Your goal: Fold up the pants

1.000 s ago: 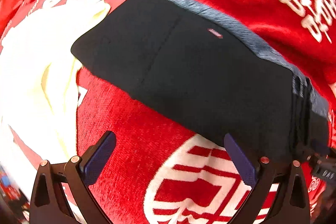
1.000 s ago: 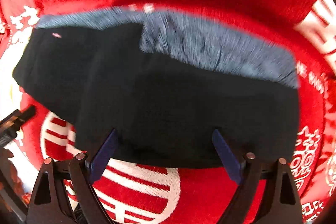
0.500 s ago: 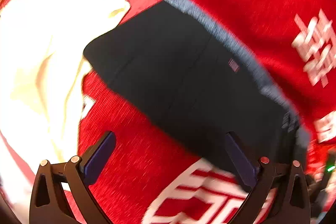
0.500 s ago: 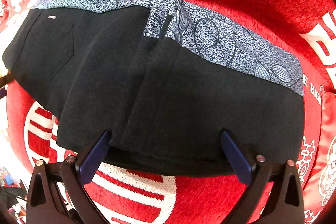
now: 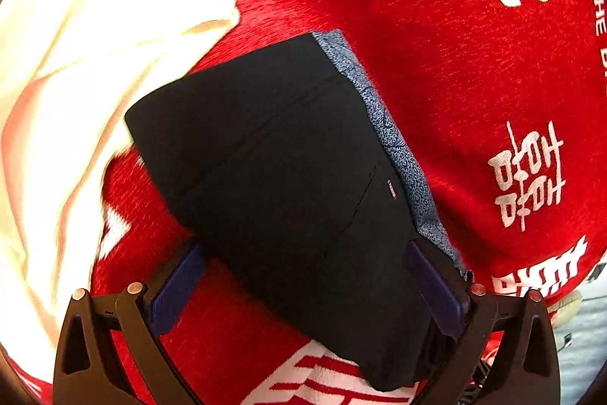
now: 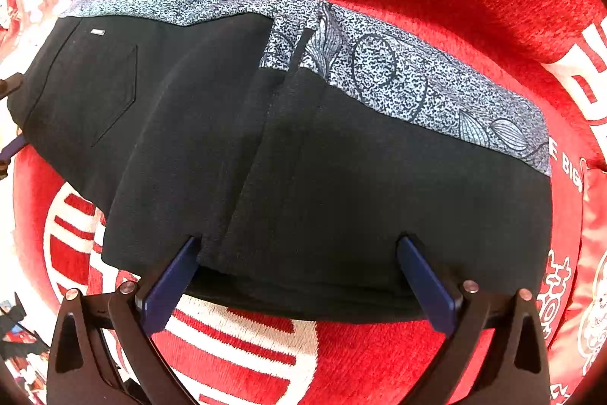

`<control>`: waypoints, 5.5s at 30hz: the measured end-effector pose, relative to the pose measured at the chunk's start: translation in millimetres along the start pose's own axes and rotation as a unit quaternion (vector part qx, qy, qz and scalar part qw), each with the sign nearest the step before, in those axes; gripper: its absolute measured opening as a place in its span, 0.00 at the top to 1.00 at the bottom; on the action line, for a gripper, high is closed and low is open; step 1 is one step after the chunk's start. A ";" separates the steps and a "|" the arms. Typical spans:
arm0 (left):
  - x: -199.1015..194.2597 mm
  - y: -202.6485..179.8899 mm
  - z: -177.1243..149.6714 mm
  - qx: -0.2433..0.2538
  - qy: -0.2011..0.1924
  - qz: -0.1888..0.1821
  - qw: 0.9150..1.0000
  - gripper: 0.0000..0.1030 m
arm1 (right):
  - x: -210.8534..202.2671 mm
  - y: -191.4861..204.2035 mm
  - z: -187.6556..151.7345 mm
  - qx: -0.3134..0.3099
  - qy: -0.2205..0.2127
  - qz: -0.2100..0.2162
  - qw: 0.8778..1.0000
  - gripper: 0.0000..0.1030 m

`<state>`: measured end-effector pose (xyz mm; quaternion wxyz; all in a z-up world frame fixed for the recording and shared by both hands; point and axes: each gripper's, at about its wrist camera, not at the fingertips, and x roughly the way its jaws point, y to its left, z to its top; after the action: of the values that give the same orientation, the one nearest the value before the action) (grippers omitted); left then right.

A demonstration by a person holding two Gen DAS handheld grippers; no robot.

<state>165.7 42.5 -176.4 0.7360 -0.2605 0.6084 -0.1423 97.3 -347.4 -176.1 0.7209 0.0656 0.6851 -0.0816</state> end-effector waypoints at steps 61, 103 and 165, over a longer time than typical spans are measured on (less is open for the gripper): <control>-41.8 -247.4 -137.3 0.454 -0.137 0.160 0.866 0.56 | -145.3 71.4 145.0 -0.099 -0.027 0.390 0.915 0.83; 53.8 -308.3 -193.5 0.462 0.009 0.208 0.862 0.18 | -15.4 -217.4 -17.4 0.175 -0.018 0.372 0.911 0.87; 88.6 -271.3 -199.6 0.382 0.087 0.234 0.890 0.01 | -34.4 -160.2 -30.4 0.125 -0.048 0.018 0.991 0.43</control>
<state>20.8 -269.6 -122.9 0.7347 0.2046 0.6121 -0.2093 32.6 -496.9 -140.6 0.7407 0.1636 0.6325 -0.1566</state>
